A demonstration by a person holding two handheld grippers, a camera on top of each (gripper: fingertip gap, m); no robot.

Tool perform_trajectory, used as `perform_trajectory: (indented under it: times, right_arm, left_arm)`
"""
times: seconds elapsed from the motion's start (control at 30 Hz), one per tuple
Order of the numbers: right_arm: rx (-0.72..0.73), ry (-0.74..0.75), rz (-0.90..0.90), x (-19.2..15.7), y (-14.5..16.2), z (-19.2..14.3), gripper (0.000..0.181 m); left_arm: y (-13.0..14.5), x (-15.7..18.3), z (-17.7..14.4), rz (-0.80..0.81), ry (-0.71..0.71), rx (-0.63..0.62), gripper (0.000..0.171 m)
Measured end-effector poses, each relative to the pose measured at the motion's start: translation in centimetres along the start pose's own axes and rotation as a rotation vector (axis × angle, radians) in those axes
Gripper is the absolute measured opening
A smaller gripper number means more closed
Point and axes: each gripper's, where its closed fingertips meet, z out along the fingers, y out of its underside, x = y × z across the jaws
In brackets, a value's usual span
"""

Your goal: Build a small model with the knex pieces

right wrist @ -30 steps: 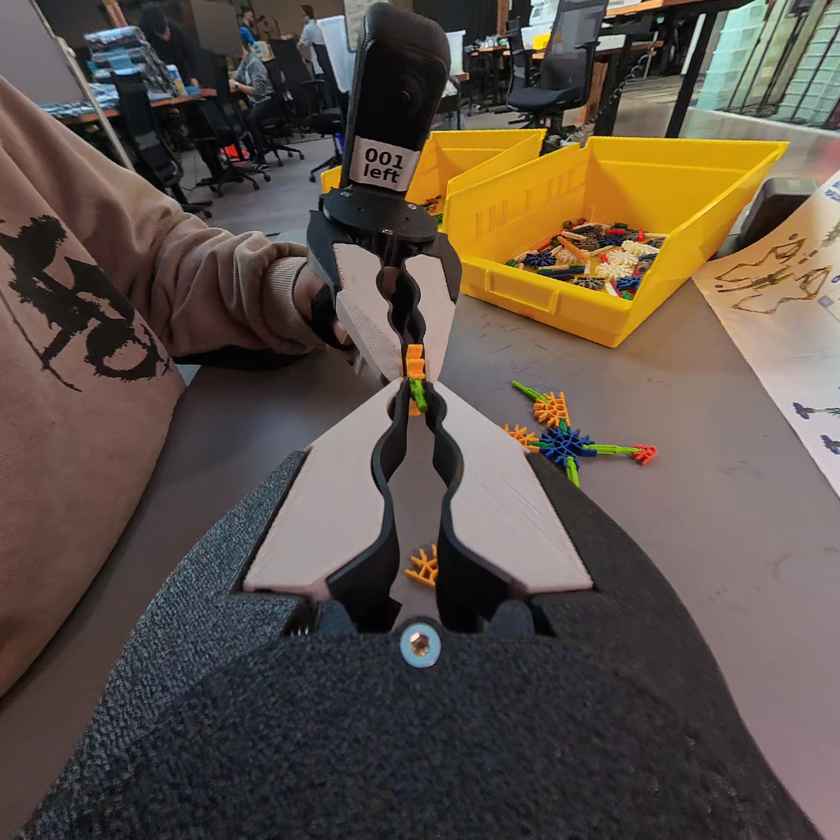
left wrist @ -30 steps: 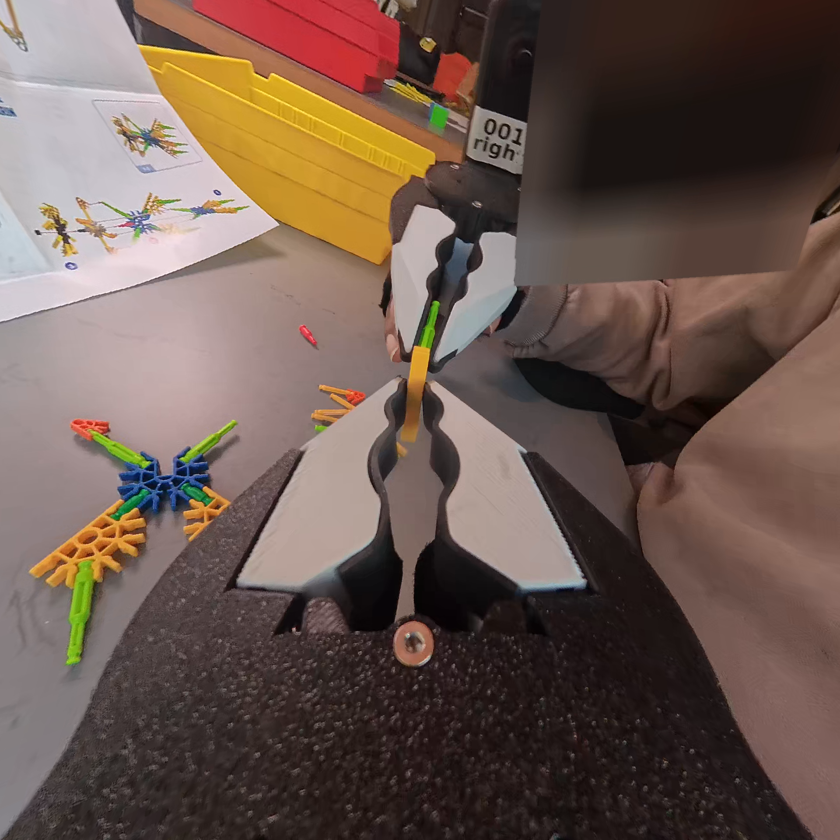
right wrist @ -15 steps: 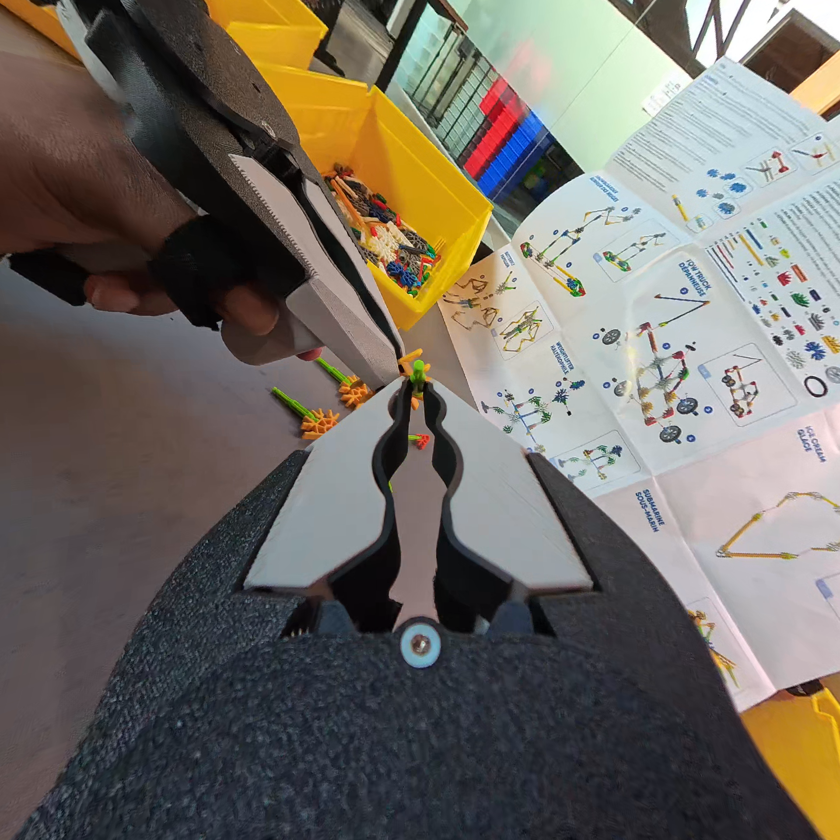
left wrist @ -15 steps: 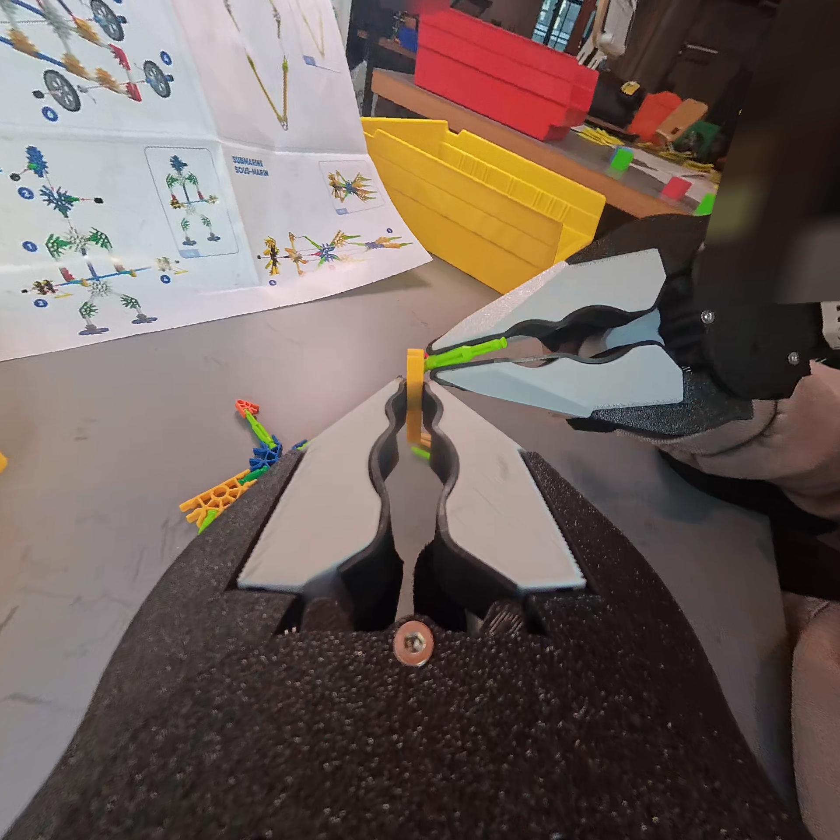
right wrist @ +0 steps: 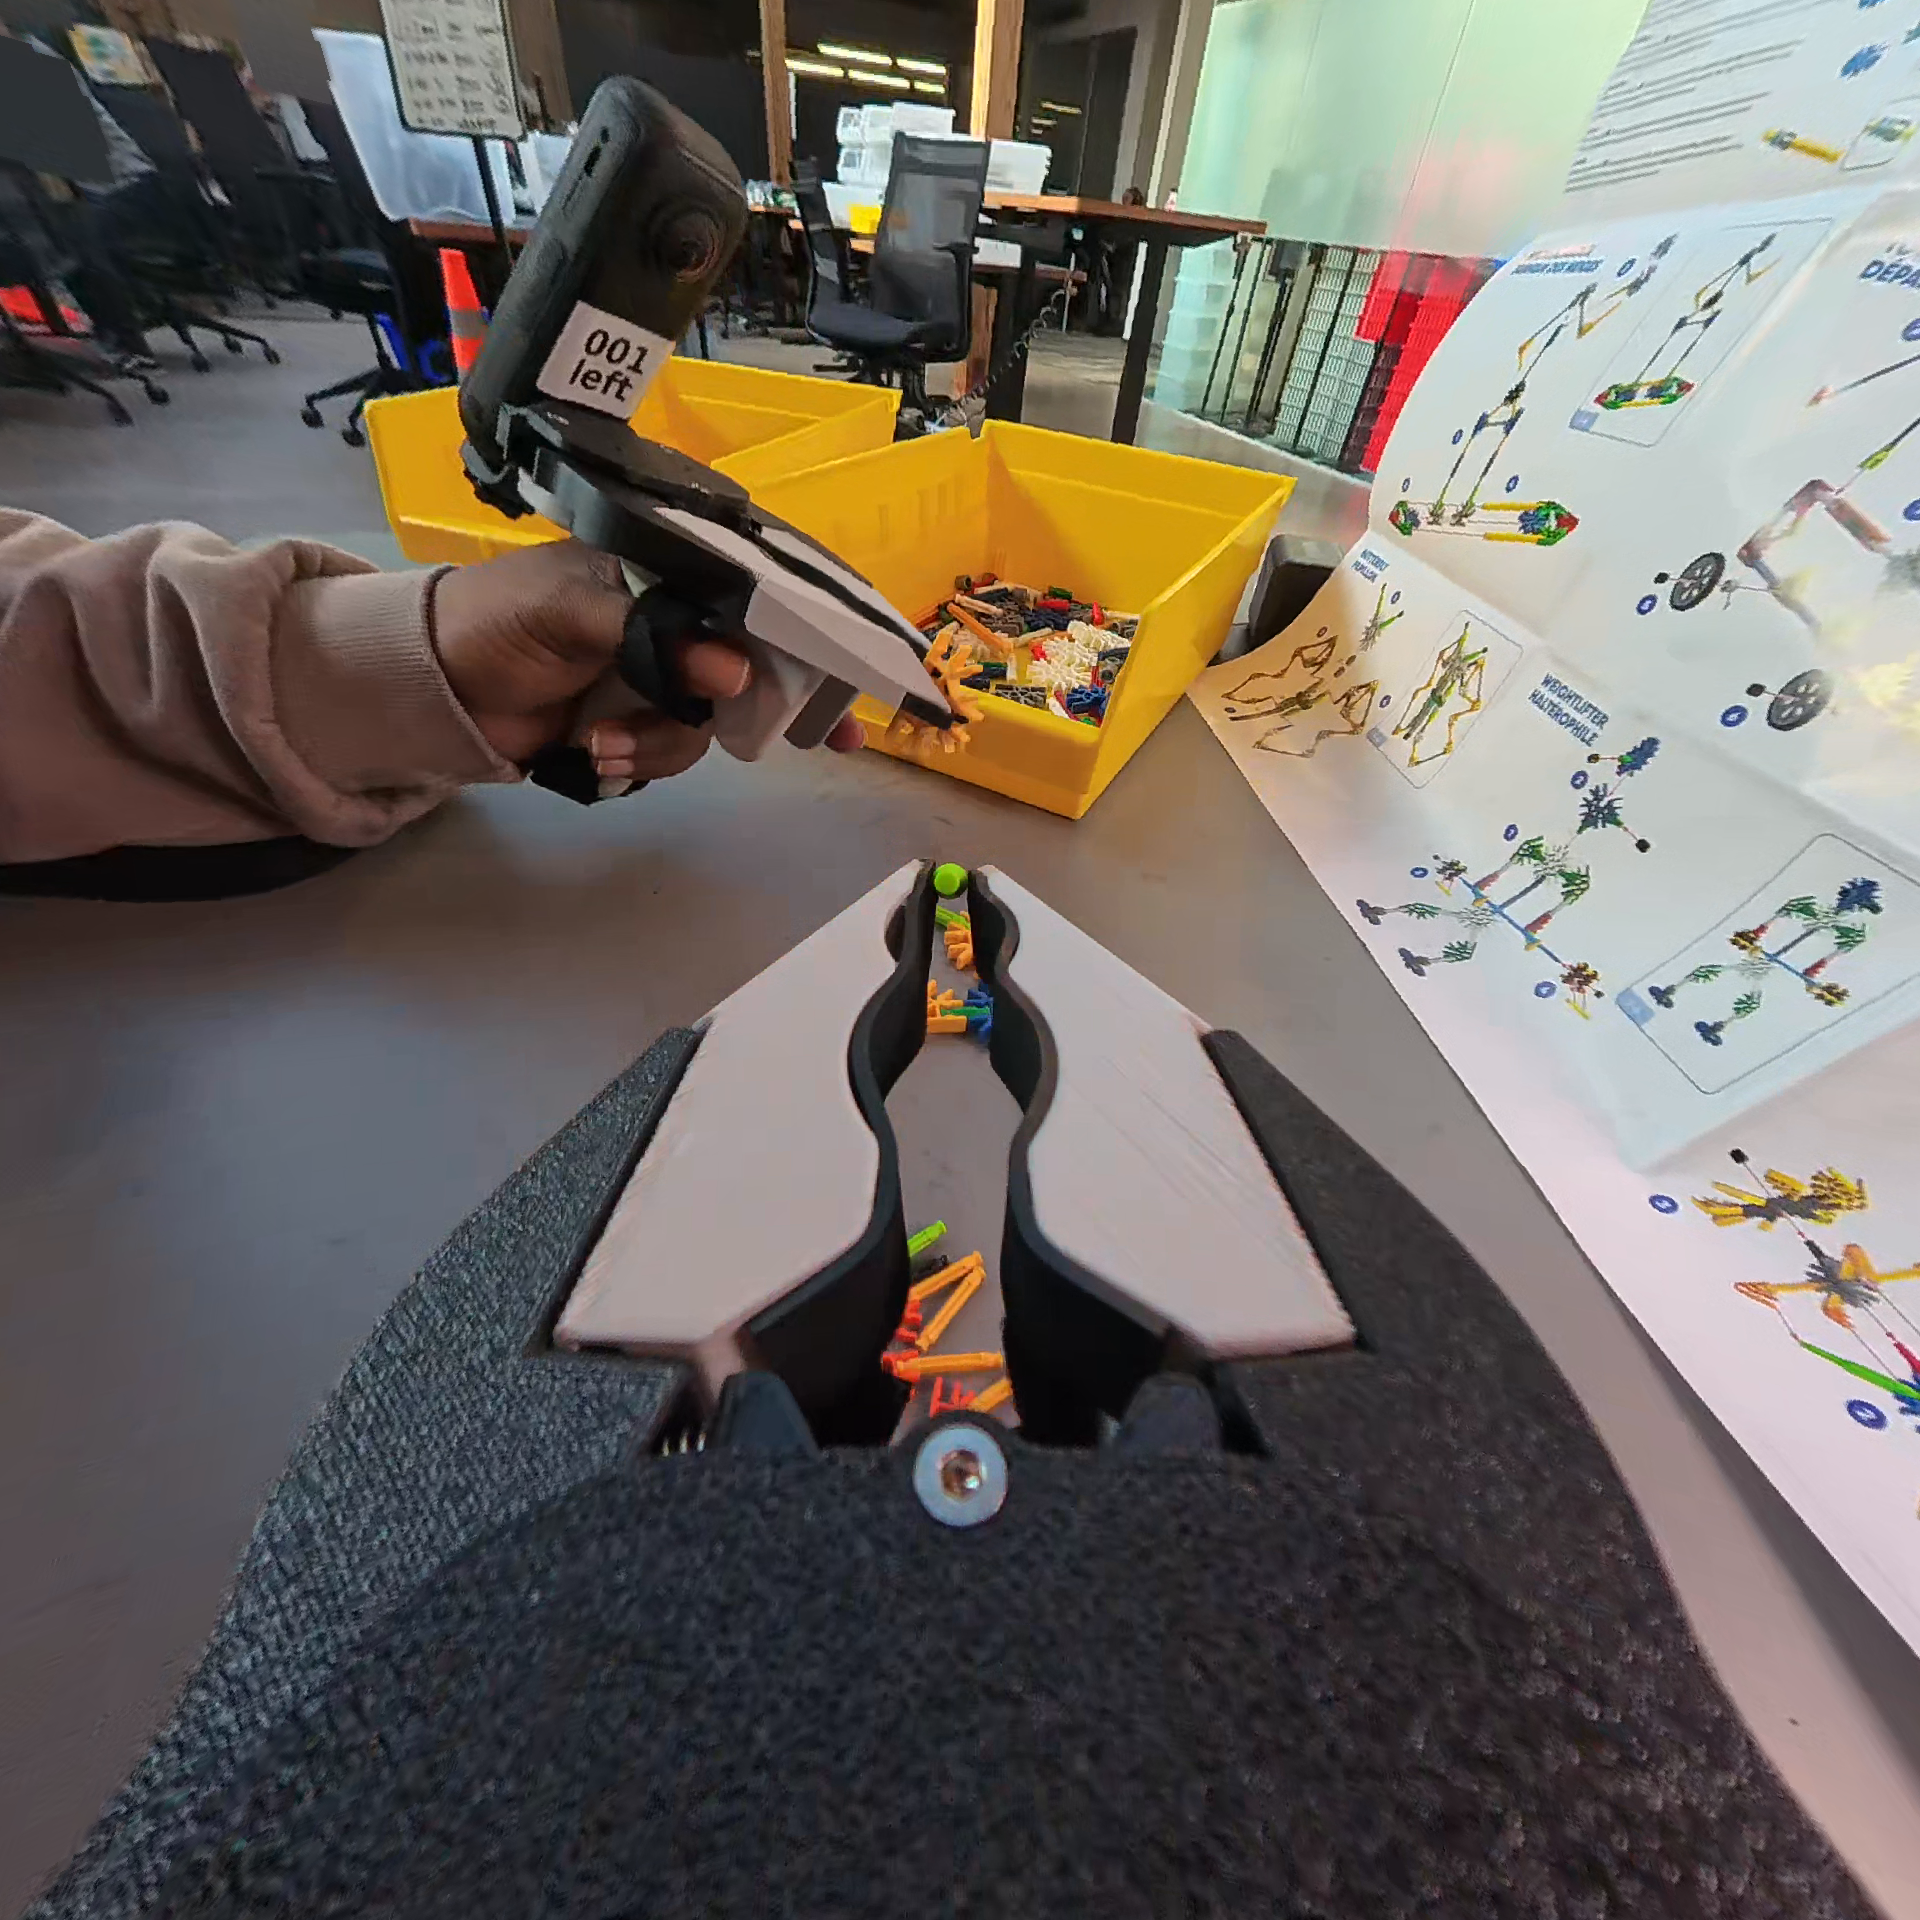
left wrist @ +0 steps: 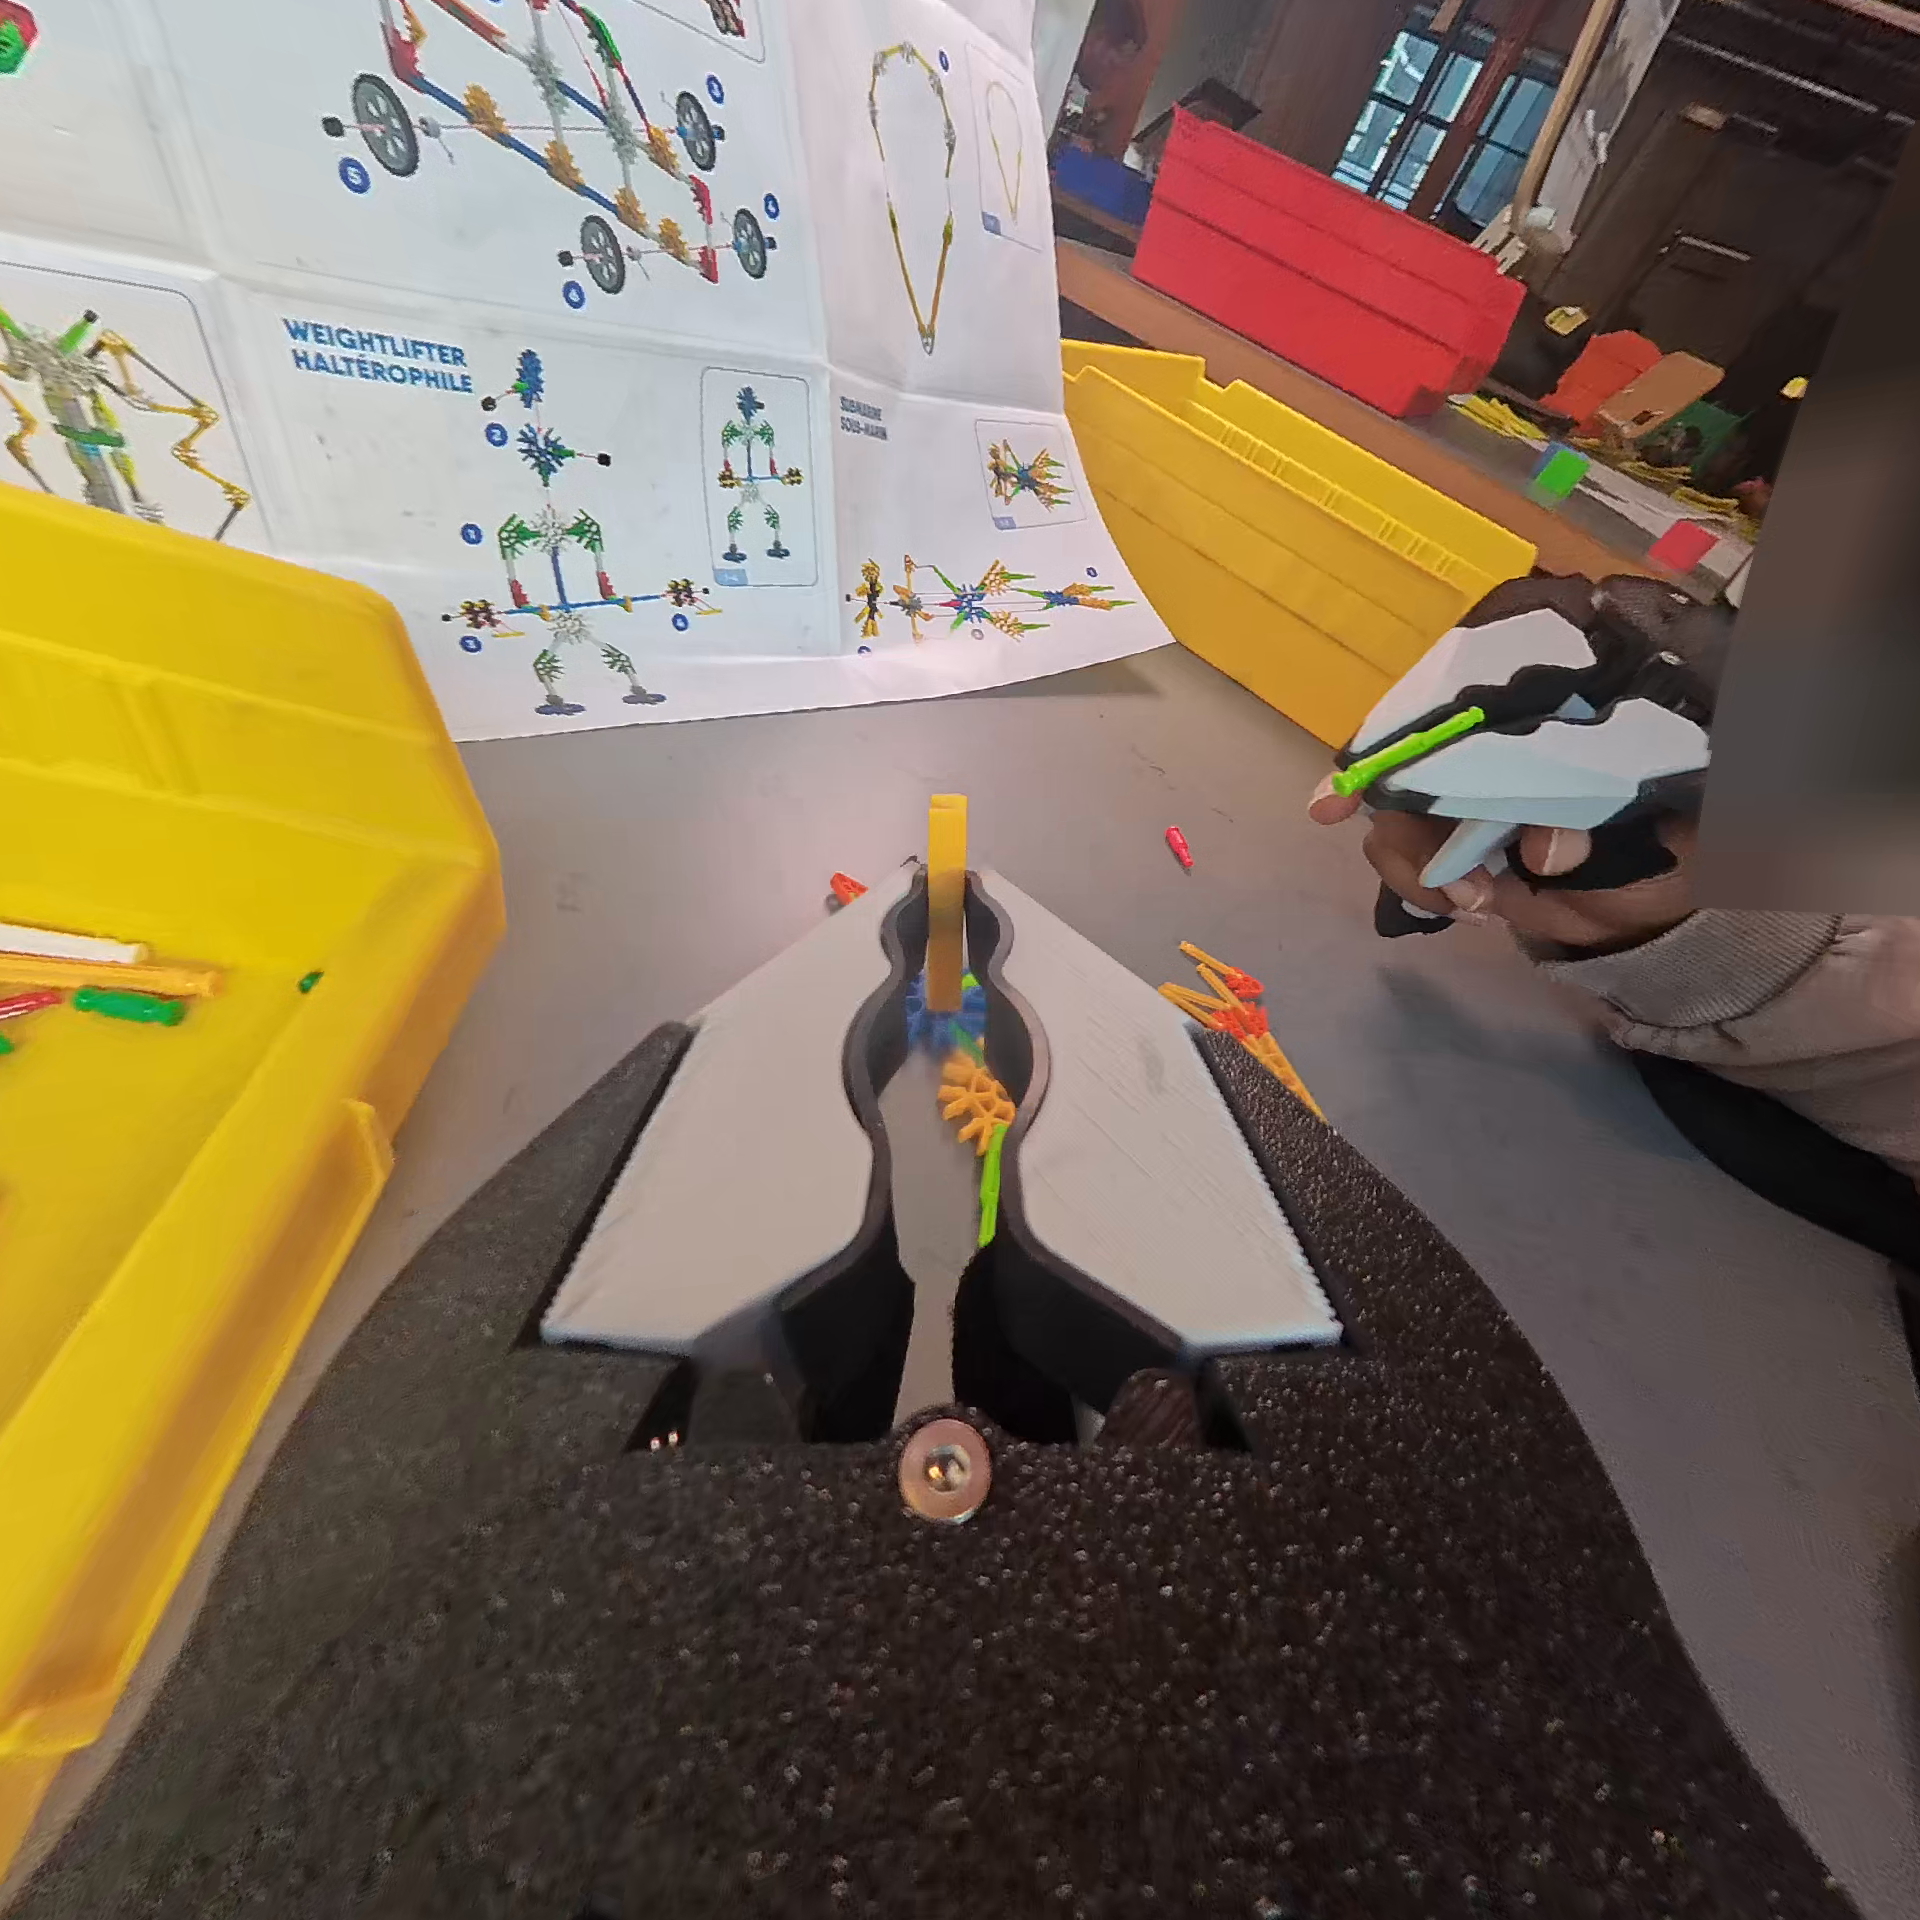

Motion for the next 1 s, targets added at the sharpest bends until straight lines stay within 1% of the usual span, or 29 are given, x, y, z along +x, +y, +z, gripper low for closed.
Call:
perform_trajectory:
  times: [0.1,0.23,0.4,0.5,0.57,0.67,0.77,0.83,0.87,0.93,0.97,1.0]
  right_arm:
    - [-0.038,-0.014,-0.075,-0.9,0.5,0.4,0.004]
    - [-0.077,-0.016,-0.176,-1.9,0.9,0.8,0.004]
    - [-0.079,-0.028,-0.183,-2.3,1.0,0.9,0.004]
    - [-0.077,-0.023,-0.183,-2.1,0.9,0.9,0.004]
    - [-0.07,-0.021,-0.178,-2.1,0.8,0.8,0.004]
    - [-0.064,-0.023,-0.157,-1.9,0.9,0.9,0.004]
    - [-0.058,-0.022,-0.135,-1.7,0.9,0.9,0.004]
    - [-0.049,-0.021,-0.126,-1.7,0.7,0.8,0.004]
    - [-0.044,-0.02,-0.121,-1.6,0.6,0.8,0.004]
    - [-0.038,-0.022,-0.109,-1.6,0.5,0.7,0.004]
    - [-0.037,-0.024,-0.103,-1.6,0.6,0.7,0.004]
    - [-0.036,-0.025,-0.098,-1.6,0.6,0.8,0.004]
  left_arm:
    - [-0.5,-2.0,-0.9,0.053,-0.1,-0.001,0.006]
    - [-1.5,-6.2,-3.2,0.166,-0.333,-0.022,0.006]
    - [-2.2,-8.1,-4.8,0.179,-0.404,-0.007,0.006]
    - [-4.0,-8.7,-6.4,0.288,-0.509,0.028,0.006]
    - [-5.6,-9.3,-8.1,0.363,-0.606,0.064,0.006]
    - [-7.7,-10.5,-11.3,0.405,-0.733,0.114,0.006]
    - [-9.5,-13.0,-16.0,0.417,-0.899,0.146,0.006]
    - [-10.0,-14.7,-19.2,0.374,-0.97,0.169,0.005]
    - [-9.8,-15.6,-20.5,0.341,-0.976,0.18,0.005]
    - [-8.9,-17.0,-22.0,0.25,-0.916,0.182,0.006]
    - [-8.5,-17.3,-22.2,0.193,-0.835,0.209,0.006]
    - [-8.2,-17.2,-22.2,0.118,-0.718,0.252,0.006]
